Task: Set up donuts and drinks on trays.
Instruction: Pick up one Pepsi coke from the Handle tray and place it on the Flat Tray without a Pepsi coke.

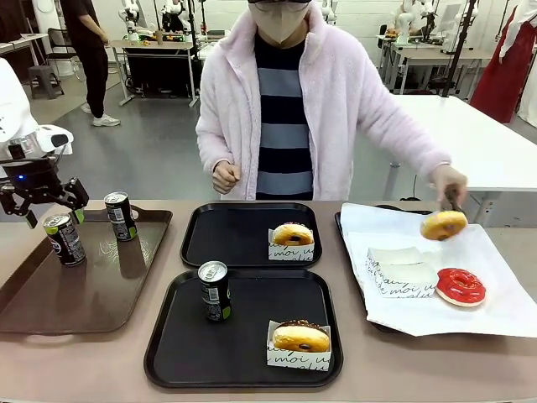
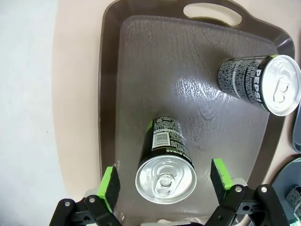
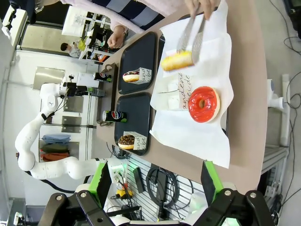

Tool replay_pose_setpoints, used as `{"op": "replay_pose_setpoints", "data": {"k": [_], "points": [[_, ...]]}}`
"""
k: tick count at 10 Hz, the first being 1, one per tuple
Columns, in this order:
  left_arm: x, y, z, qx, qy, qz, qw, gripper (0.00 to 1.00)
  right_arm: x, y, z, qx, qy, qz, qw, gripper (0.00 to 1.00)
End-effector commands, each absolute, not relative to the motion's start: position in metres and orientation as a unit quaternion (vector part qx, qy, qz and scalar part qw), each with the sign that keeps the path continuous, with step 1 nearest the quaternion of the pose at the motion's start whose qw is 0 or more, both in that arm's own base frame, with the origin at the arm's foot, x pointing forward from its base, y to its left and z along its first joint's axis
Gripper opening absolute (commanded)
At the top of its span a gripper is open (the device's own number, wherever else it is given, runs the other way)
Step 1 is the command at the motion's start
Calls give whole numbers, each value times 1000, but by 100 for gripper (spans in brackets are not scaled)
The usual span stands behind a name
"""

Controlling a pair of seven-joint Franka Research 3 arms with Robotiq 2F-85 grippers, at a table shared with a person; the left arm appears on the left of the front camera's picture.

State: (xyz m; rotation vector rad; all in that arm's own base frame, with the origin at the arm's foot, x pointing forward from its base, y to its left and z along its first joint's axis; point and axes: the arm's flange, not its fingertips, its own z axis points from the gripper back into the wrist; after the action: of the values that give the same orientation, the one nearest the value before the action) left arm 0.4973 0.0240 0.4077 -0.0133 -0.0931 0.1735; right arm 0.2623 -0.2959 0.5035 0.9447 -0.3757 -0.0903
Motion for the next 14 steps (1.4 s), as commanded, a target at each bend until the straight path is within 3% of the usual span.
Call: {"op": "replay_pose_setpoints", "data": {"k": [1,10,11,12,13,14], "points": [[493,28,398,-26,-58,95,993,100,265,-296,504,462,-192,-39,865,100],[501,29,372,-17,-50,90,995,100,265,-296,504,462,-192,-39,865,100],[501,29,373,-29,-46,78,995,66,265,-296,504,462,-192,-39,865,100],[499,27,376,-27,-43,79,996,45,265,-296,504,462,-192,-39,865,100],[499,28,378,-27,-41,80,996,10,265,-296,504,462,-192,-39,865,100],[499,28,379,-27,-42,82,995,0,265,-296,504,462,-192,-39,865,100]]}}
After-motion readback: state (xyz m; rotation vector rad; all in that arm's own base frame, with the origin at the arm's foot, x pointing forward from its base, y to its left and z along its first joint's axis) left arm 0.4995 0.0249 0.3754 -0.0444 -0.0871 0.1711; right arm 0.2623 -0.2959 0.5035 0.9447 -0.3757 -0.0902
